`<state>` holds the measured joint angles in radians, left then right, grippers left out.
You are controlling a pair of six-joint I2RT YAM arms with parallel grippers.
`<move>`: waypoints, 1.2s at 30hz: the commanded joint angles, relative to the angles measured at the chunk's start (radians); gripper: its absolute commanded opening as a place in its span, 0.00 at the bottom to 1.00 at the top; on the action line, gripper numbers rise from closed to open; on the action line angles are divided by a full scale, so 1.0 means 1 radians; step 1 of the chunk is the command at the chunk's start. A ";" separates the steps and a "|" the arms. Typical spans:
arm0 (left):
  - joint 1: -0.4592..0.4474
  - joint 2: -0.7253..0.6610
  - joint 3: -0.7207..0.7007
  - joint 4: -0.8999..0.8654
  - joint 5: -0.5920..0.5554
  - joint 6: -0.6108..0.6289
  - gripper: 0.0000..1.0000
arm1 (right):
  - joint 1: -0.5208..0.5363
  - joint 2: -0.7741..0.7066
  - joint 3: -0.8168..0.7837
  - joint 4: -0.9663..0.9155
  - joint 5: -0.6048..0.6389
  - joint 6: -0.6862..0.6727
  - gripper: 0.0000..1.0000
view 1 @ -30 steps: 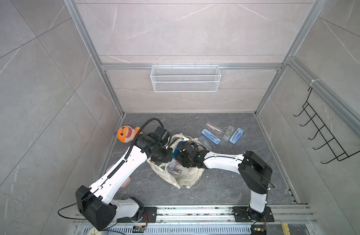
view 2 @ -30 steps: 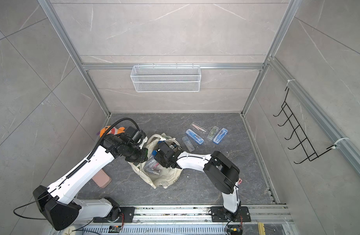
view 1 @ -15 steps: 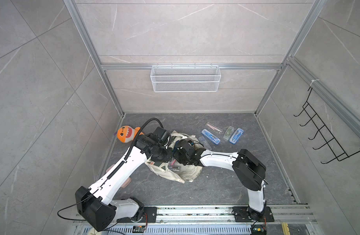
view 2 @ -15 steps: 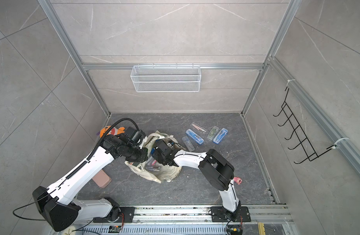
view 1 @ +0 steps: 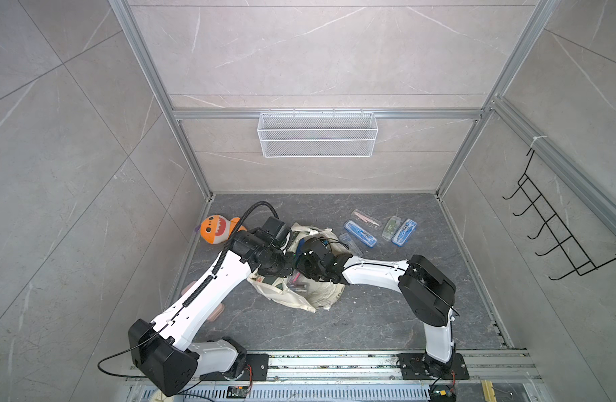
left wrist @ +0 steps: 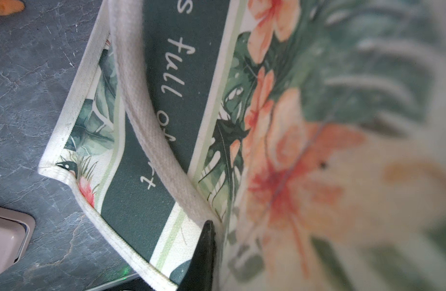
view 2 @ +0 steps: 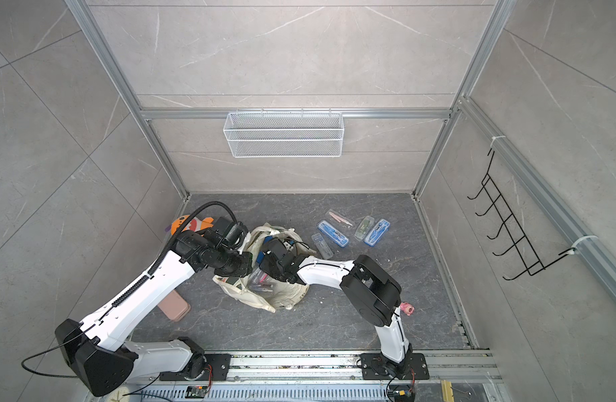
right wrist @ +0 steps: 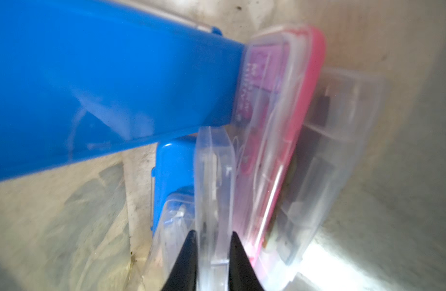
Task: Take out the compass set from the canvas bag
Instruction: Pick up the compass set from the canvas bag.
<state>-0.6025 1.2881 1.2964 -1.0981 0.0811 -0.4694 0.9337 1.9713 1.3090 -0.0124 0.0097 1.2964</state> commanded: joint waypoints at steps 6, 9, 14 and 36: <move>-0.007 -0.003 0.023 -0.018 -0.021 -0.042 0.00 | 0.027 -0.185 -0.086 -0.033 0.001 -0.098 0.06; -0.007 0.004 0.026 -0.019 -0.028 -0.048 0.00 | 0.027 -0.253 -0.142 -0.056 0.016 -0.117 0.06; -0.006 0.015 0.034 -0.018 -0.024 -0.053 0.00 | 0.027 -0.358 -0.192 -0.117 0.030 -0.189 0.06; -0.006 0.065 0.083 -0.020 -0.025 -0.040 0.00 | -0.086 -0.774 -0.170 -0.476 -0.062 -0.514 0.06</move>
<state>-0.6067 1.3411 1.3407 -1.1095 0.0540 -0.5163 0.8833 1.2682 1.1175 -0.3923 -0.0422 0.8494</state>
